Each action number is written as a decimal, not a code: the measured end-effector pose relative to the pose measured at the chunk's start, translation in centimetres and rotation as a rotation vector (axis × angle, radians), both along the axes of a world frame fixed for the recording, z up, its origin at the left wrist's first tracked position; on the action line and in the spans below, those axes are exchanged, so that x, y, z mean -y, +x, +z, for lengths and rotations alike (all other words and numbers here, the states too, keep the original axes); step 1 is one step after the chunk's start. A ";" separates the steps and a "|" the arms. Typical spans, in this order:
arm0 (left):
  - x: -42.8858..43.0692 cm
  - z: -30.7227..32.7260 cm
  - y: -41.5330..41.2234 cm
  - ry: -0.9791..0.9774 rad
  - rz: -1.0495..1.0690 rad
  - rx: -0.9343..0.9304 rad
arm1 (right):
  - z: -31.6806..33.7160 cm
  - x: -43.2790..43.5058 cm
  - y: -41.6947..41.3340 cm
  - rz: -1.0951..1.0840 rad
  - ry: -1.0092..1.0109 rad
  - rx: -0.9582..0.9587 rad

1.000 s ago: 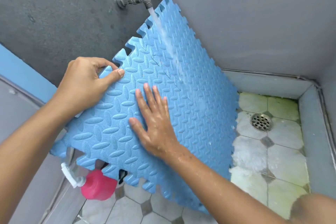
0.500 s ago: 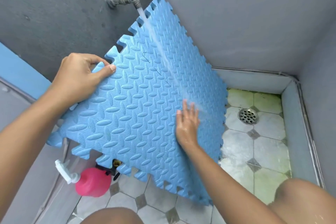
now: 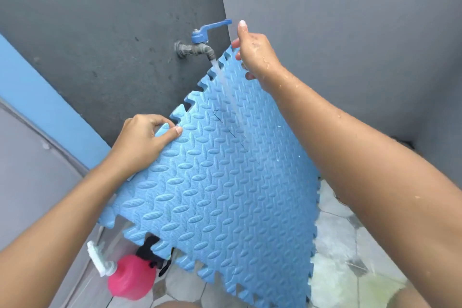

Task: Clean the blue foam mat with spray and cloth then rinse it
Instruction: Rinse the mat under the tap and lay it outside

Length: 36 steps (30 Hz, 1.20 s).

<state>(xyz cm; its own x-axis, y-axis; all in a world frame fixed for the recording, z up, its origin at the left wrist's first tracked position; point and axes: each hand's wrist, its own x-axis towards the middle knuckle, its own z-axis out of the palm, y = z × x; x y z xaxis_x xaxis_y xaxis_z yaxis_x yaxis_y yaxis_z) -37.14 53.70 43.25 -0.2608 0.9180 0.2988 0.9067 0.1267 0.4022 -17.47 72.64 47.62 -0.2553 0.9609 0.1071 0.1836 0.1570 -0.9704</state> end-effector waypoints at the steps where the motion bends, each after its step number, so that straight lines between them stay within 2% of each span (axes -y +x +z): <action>1: 0.0 0.0 0.1 -0.002 0.003 0.002 | 1.2 -0.9 -0.3 0.019 0.016 0.042; 4: -0.2 0.0 0.1 0.013 -0.006 0.006 | 3.4 -2.8 -2.3 0.102 -0.013 0.105; 6: -0.2 -0.1 0.0 0.013 -0.019 0.012 | 4.0 -3.8 -3.6 0.079 -0.024 0.103; 10: -0.3 -0.4 -0.5 0.014 -0.024 0.012 | 4.0 -5.5 -4.7 -0.027 0.067 0.196; 14: -0.4 -0.5 -0.4 0.018 -0.036 0.047 | 4.7 -6.0 -6.2 0.033 0.118 0.319; 16: -0.5 -0.4 -0.5 0.011 -0.057 0.051 | 4.3 -6.2 -7.0 0.027 0.115 0.290; 19: -0.7 -0.3 -0.7 -0.012 -0.069 0.063 | 2.1 -6.4 -6.3 0.117 0.041 0.094; 21: -0.9 -0.4 -0.6 -0.023 -0.086 0.070 | 0.6 -6.4 -4.7 0.200 0.050 0.100; 22: -1.2 -0.4 -0.4 -0.026 -0.096 0.074 | 0.1 -6.3 -3.8 0.246 0.096 0.183; 25: -1.7 -0.2 0.1 -0.041 -0.124 0.073 | -1.3 -6.0 -1.2 0.354 0.359 0.707; 29: -1.7 0.7 1.7 -0.017 -0.175 0.087 | -1.9 -6.4 2.1 0.394 0.522 1.205; 32: -1.8 2.0 3.2 -0.054 -0.182 0.138 | 1.5 -5.7 3.9 0.361 0.613 1.357; 36: -0.8 5.5 4.9 -0.121 -0.247 0.192 | 7.7 -4.6 7.7 0.499 0.455 1.370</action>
<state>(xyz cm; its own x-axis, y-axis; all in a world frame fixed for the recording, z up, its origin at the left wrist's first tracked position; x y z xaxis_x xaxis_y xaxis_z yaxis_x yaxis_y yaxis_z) -32.22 54.47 48.73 -0.0666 0.9864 0.1503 0.8249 -0.0303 0.5645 -9.81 77.27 55.36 -0.6782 0.7012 -0.2197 0.7114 0.7015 0.0430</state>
